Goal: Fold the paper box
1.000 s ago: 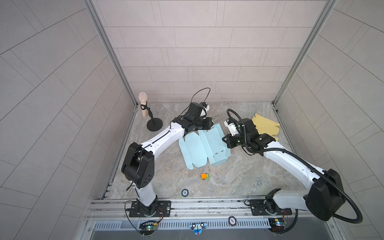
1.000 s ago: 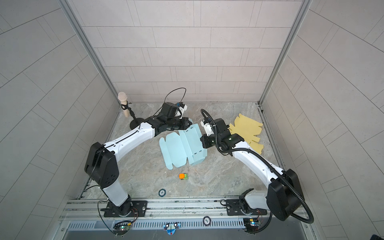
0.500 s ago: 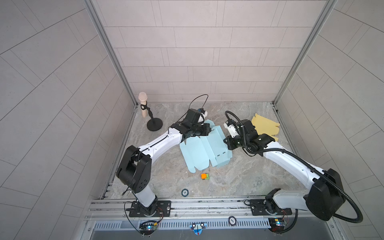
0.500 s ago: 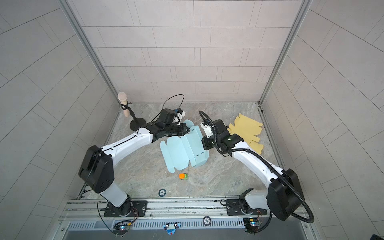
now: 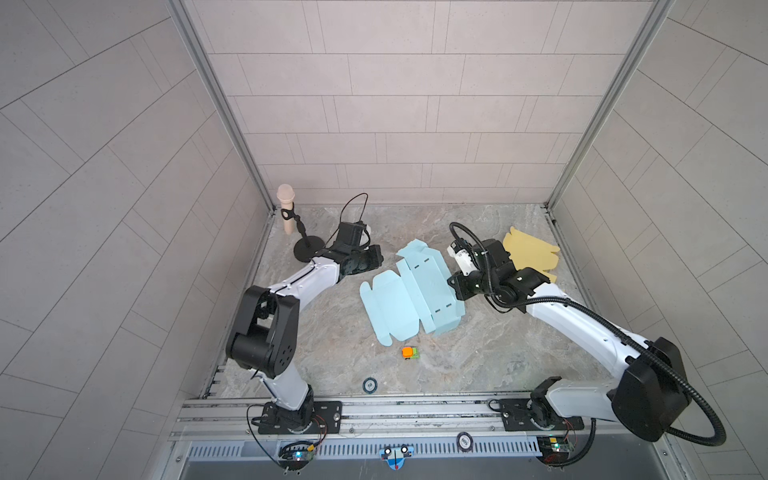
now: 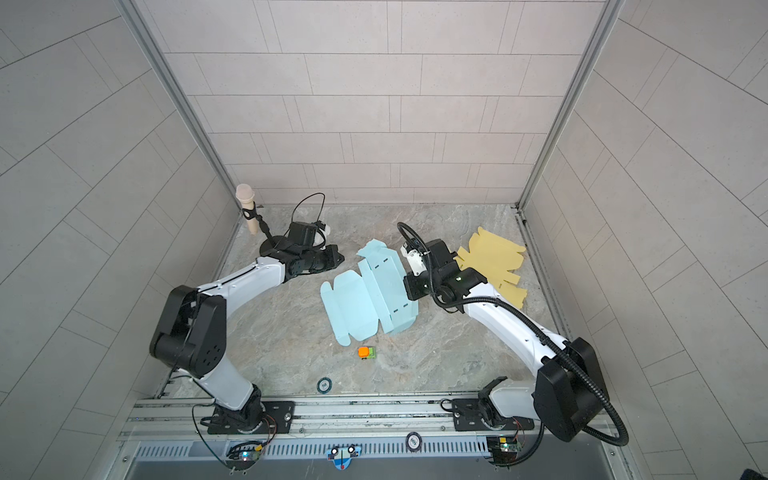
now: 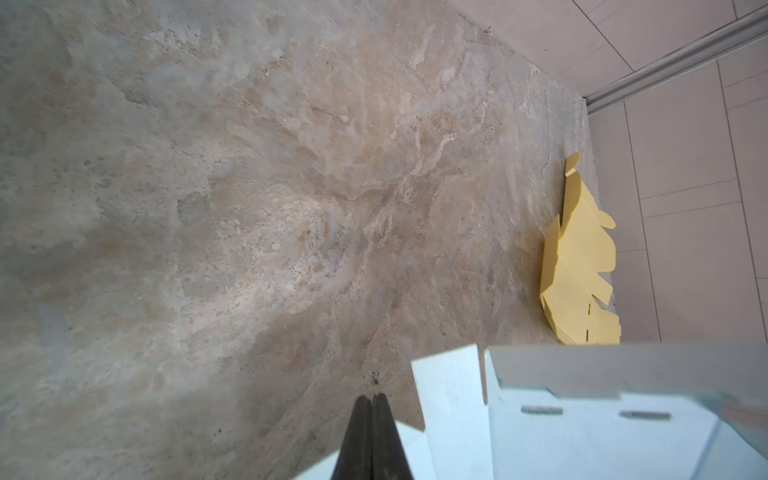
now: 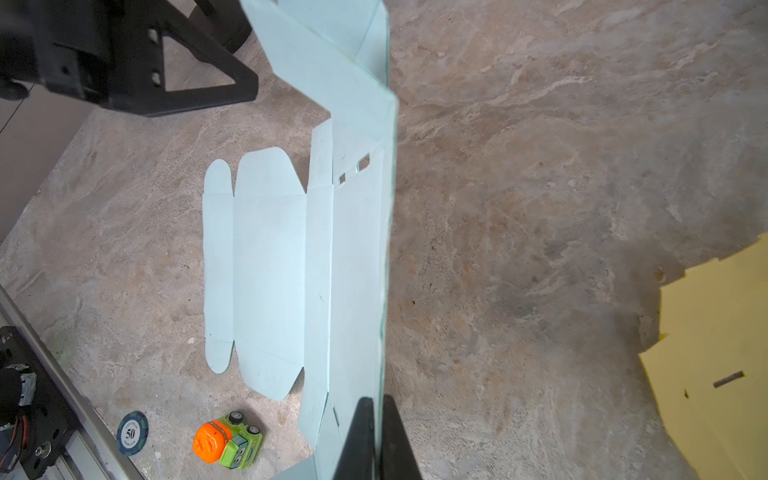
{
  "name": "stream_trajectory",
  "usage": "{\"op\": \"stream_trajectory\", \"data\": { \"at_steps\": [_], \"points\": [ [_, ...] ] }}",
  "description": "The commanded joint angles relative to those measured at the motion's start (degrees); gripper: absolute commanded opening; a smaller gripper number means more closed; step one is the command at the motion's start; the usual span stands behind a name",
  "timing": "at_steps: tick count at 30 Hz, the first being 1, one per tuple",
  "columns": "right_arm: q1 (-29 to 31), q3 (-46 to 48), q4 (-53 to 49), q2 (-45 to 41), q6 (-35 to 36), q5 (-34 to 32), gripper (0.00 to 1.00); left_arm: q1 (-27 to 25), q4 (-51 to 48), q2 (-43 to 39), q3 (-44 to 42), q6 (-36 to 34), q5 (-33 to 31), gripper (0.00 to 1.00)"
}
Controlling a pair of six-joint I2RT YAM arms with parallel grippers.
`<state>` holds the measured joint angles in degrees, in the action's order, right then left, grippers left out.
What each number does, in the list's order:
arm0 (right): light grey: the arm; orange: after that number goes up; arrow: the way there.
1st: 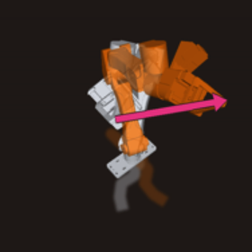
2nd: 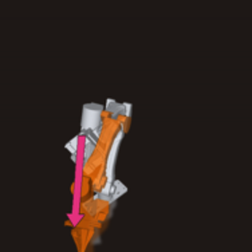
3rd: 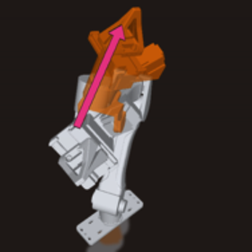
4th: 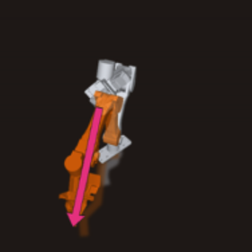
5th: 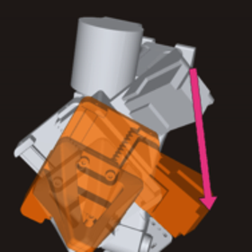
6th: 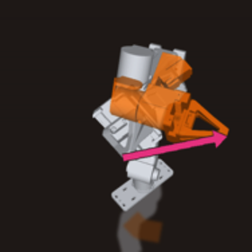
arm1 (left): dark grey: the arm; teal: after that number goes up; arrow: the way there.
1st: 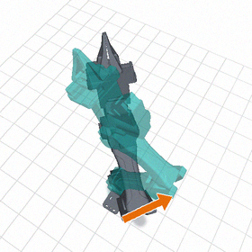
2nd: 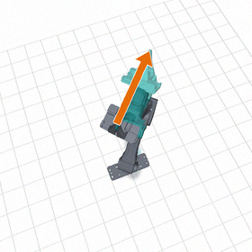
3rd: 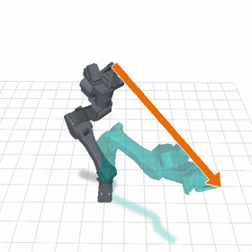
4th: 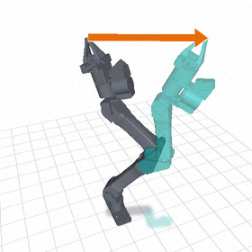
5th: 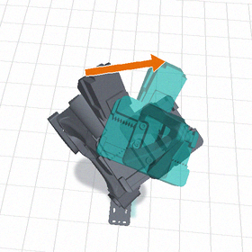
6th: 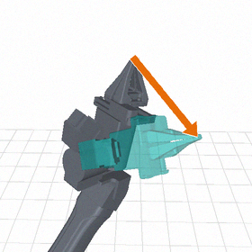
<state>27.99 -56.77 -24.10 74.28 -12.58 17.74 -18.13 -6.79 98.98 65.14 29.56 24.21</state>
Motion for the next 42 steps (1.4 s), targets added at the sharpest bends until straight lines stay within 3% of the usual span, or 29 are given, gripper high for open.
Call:
{"op": "stream_trajectory", "data": {
  "at_steps": [1,8,18,42],
  "points": [
    [0.30,-1.76,-0.95,-1.82,1.50,0.40,0.00,0.12,2.13,4.07,4.18,-0.45,-0.05,0.00],
    [0.31,-1.65,-0.49,-1.18,1.68,0.50,0.00,-0.84,1.68,8.49,8.77,-0.74,3.24,0.00],
    [0.31,-1.06,1.38,-1.10,0.96,0.58,0.00,-2.12,5.28,9.92,5.80,1.75,5.42,0.00],
    [0.29,-0.16,1.51,-2.22,0.55,-0.02,0.00,-2.53,7.81,4.61,-0.76,3.12,6.76,0.00]
  ]
}}
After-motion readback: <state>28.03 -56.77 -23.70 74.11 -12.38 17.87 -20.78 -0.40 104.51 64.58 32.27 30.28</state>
